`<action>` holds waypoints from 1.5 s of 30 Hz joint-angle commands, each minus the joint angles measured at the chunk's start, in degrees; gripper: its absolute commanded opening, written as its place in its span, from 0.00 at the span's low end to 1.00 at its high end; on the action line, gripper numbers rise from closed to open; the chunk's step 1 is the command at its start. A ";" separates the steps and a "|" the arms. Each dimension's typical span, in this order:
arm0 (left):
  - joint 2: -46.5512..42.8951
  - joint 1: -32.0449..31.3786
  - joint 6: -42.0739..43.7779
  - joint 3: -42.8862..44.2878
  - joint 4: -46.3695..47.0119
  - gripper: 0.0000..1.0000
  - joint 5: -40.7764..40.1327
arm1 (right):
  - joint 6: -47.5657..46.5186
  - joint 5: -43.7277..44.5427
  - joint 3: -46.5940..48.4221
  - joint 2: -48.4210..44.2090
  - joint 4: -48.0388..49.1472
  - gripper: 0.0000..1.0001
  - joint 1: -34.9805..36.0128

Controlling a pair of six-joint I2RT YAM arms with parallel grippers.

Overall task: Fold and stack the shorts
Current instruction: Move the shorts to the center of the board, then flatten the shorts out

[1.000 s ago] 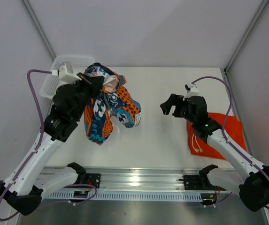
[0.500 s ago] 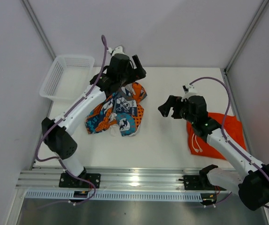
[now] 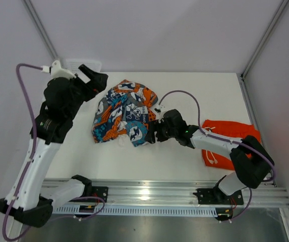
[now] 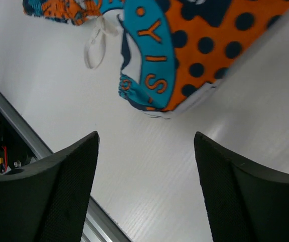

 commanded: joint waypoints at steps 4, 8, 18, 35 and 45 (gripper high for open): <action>-7.89 -0.36 0.24 -9.99 -0.97 0.99 -2.75 | 2.00 -3.56 8.79 10.12 6.40 0.62 4.49; -9.22 -0.27 1.03 -10.97 -2.46 0.99 -3.19 | 2.88 -0.94 12.91 16.43 5.98 0.68 6.25; -8.60 -0.36 1.65 -12.82 -2.29 0.99 -2.14 | 0.78 4.78 18.38 25.25 -4.75 0.17 4.86; -7.02 0.16 2.26 -14.40 -1.94 0.99 -2.32 | -11.78 0.11 17.93 11.27 -5.64 0.54 -0.46; -8.59 13.78 0.42 -17.21 -3.87 0.99 6.03 | -14.88 2.56 21.53 18.81 -3.43 0.55 12.31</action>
